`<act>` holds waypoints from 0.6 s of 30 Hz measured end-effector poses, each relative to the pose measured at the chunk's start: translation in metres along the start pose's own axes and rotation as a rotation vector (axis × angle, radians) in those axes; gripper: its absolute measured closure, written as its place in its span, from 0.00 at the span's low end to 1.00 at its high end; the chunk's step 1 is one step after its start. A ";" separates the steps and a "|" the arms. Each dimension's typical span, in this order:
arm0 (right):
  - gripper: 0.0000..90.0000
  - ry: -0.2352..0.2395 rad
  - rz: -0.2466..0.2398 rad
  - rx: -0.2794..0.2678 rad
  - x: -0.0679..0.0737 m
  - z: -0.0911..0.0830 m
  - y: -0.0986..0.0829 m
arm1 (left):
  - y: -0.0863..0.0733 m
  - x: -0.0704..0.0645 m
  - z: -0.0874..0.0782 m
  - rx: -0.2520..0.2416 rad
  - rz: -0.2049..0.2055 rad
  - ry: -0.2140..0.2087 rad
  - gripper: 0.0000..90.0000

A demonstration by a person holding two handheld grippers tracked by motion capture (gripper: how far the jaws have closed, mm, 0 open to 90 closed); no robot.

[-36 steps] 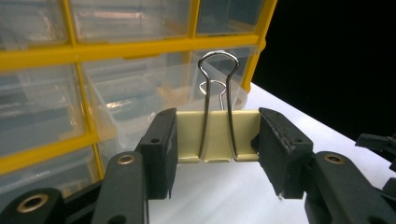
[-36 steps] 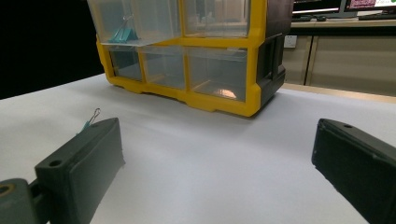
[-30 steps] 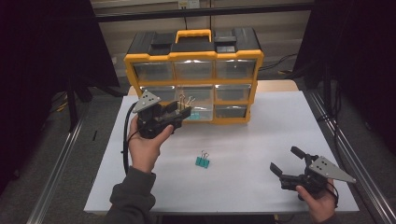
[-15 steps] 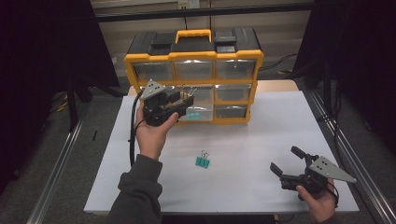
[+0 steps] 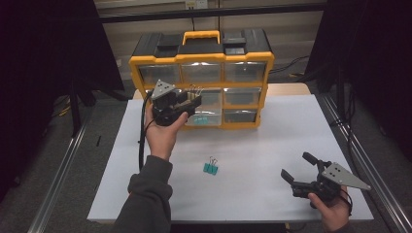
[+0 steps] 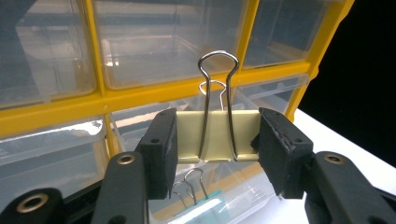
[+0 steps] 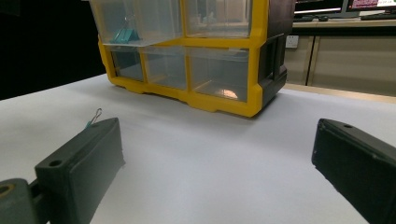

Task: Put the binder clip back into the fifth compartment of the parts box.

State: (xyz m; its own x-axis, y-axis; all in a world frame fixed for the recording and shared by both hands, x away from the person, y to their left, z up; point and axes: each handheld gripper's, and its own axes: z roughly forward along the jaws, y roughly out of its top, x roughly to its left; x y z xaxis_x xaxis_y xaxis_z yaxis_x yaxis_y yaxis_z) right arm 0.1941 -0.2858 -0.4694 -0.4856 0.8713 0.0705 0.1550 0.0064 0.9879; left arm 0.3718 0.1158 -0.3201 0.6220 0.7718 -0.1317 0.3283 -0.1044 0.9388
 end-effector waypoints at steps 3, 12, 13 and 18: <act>0.02 0.000 0.001 0.000 0.000 0.000 0.000 | -0.001 0.001 0.002 0.000 0.001 0.013 0.56; 0.02 0.003 0.002 0.002 0.000 0.000 0.000 | -0.005 0.004 0.010 0.005 0.018 0.006 0.55; 0.02 0.002 0.001 0.002 0.000 0.000 0.000 | -0.005 0.004 0.010 0.000 0.016 -0.001 0.52; 0.02 0.000 0.002 0.003 0.000 0.000 0.000 | -0.004 0.003 0.006 0.010 0.028 0.014 0.38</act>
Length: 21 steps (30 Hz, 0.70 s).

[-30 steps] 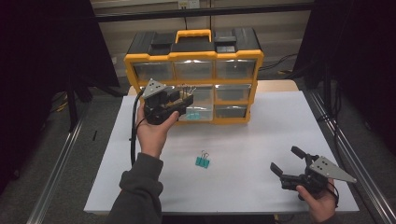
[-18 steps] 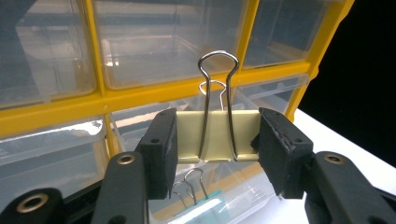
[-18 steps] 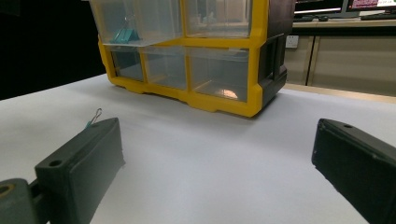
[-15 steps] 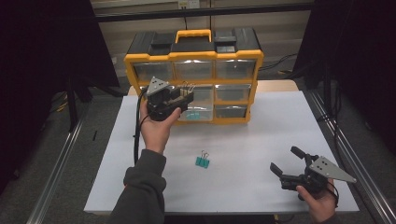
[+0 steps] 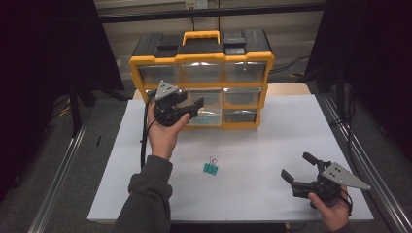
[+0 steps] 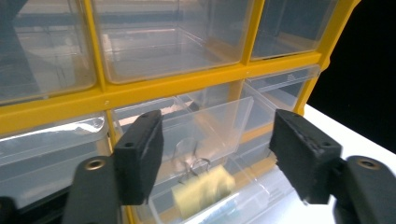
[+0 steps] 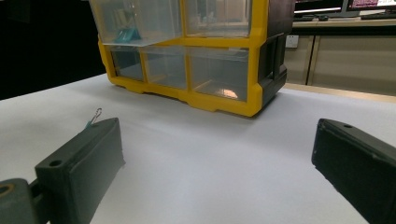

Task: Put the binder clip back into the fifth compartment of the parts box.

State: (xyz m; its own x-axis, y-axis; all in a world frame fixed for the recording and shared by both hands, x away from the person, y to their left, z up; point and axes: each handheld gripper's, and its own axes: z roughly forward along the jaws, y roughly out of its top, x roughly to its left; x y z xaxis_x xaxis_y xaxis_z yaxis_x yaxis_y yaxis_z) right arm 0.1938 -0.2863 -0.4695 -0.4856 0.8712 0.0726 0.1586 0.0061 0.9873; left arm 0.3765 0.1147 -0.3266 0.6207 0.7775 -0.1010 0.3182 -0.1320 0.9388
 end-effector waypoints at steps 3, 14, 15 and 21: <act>0.02 0.000 0.000 0.000 0.000 0.000 0.000 | 0.000 -0.001 -0.004 -0.008 0.000 -0.010 0.32; 0.02 0.002 0.001 -0.002 0.001 0.001 0.000 | -0.011 0.000 -0.023 -0.008 0.015 0.005 0.16; 0.02 0.002 0.001 -0.003 0.001 0.001 0.000 | -0.012 0.000 -0.024 -0.006 0.012 0.004 0.15; 0.02 0.001 0.001 -0.002 0.001 0.001 0.000 | -0.024 0.003 -0.032 0.000 -0.001 0.003 0.12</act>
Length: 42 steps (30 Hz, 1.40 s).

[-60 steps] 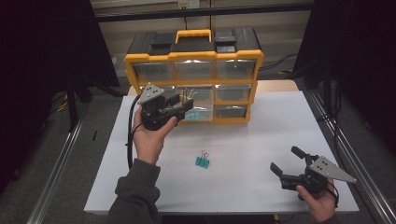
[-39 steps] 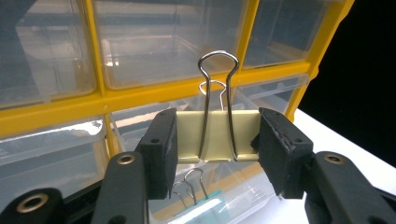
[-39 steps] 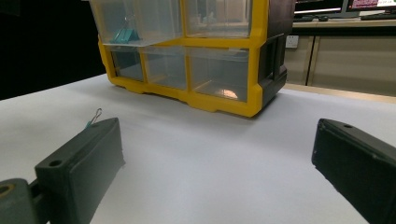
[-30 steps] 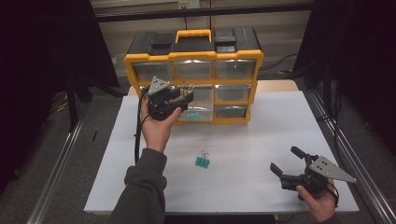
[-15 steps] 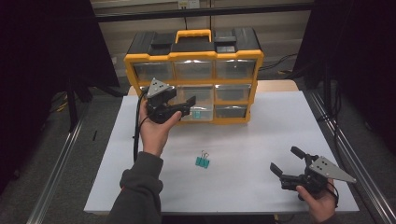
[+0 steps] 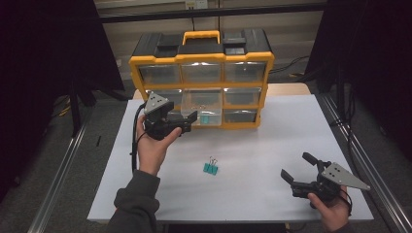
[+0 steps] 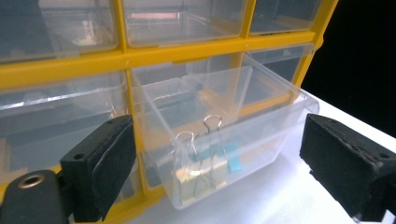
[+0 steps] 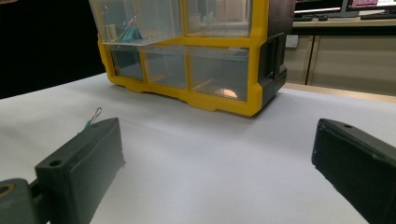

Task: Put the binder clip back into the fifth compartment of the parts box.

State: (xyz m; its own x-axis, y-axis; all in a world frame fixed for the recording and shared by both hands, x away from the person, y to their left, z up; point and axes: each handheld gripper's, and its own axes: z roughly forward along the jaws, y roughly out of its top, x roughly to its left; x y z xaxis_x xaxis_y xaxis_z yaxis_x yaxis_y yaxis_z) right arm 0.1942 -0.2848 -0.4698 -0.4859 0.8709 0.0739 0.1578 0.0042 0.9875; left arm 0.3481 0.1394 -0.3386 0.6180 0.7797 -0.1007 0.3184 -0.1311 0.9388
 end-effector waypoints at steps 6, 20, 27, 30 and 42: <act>0.02 -0.004 -0.001 0.002 0.000 0.000 0.000 | -0.019 0.000 -0.004 0.004 -0.015 -0.016 0.10; 0.02 -0.005 -0.004 0.004 0.000 0.000 0.000 | -0.056 -0.007 -0.006 0.042 -0.022 -0.022 0.09; 0.02 0.002 -0.003 0.006 0.000 0.000 0.000 | -0.073 -0.010 -0.004 0.070 -0.030 -0.038 0.09; 0.02 0.000 -0.003 0.004 0.000 0.000 0.000 | -0.080 -0.012 -0.002 0.085 -0.035 -0.044 0.09; 0.02 -0.001 -0.003 0.006 0.000 0.000 0.000 | -0.100 -0.023 0.009 0.153 -0.023 -0.063 0.08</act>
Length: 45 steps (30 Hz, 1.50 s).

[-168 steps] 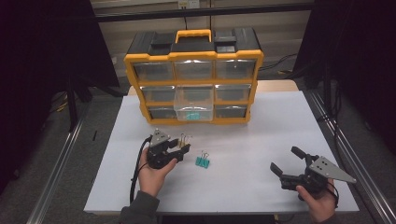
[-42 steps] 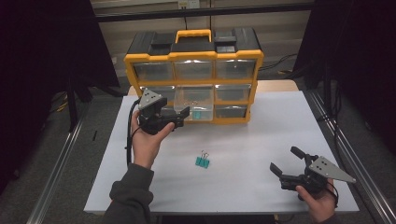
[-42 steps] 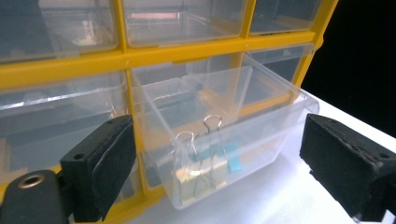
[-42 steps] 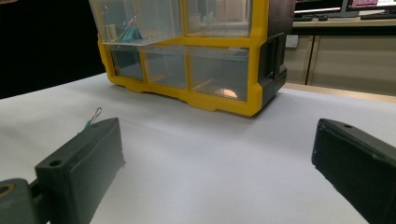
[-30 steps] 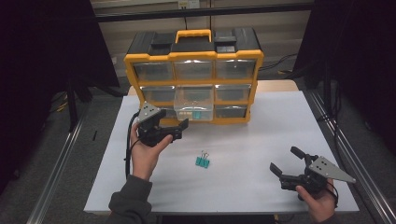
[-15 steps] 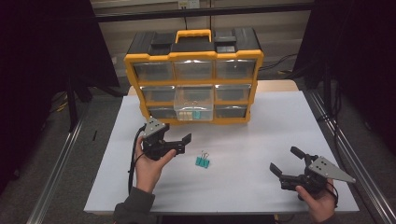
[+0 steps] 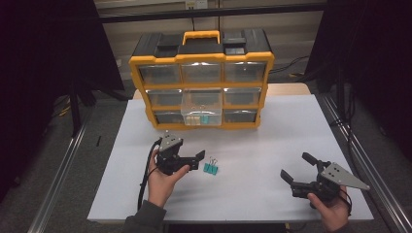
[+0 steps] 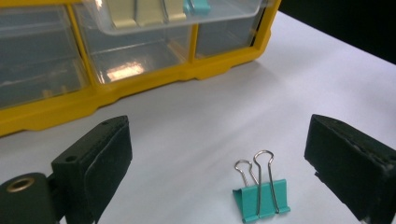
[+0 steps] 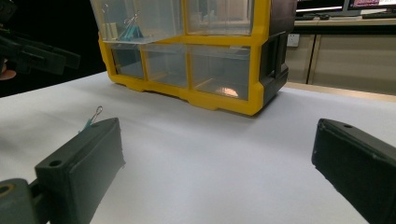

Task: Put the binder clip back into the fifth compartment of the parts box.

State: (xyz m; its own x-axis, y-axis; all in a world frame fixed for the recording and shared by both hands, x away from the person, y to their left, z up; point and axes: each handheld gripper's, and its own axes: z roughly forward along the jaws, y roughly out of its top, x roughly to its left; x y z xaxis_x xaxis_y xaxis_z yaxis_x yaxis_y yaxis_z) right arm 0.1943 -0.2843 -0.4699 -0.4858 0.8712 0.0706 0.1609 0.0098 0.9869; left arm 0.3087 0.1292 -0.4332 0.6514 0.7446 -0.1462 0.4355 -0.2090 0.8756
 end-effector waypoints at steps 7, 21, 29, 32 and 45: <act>0.02 0.000 -0.005 -0.001 0.000 0.000 0.000 | -0.007 -0.006 0.008 0.042 0.021 -0.017 0.08; 0.02 0.003 0.000 -0.007 0.001 0.000 0.001 | -0.024 -0.019 0.029 0.151 0.029 -0.042 0.16; 0.02 -0.002 0.000 -0.006 0.001 0.000 0.001 | -0.031 -0.029 0.038 0.191 0.023 -0.038 0.32; 0.02 -0.001 -0.001 -0.009 0.001 0.001 0.000 | -0.034 -0.031 0.042 0.204 0.023 -0.040 0.38; 0.02 -0.001 -0.003 -0.007 0.001 0.000 0.001 | -0.040 -0.038 0.050 0.230 0.038 -0.028 0.52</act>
State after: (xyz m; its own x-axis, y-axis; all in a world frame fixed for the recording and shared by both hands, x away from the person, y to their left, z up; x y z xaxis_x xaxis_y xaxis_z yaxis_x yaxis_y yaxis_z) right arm 0.1938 -0.2831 -0.4691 -0.4855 0.8716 0.0680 0.1537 0.0086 0.9881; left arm 0.2977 0.0781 -0.4855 0.6856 0.7160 -0.1311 0.5388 -0.3780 0.7529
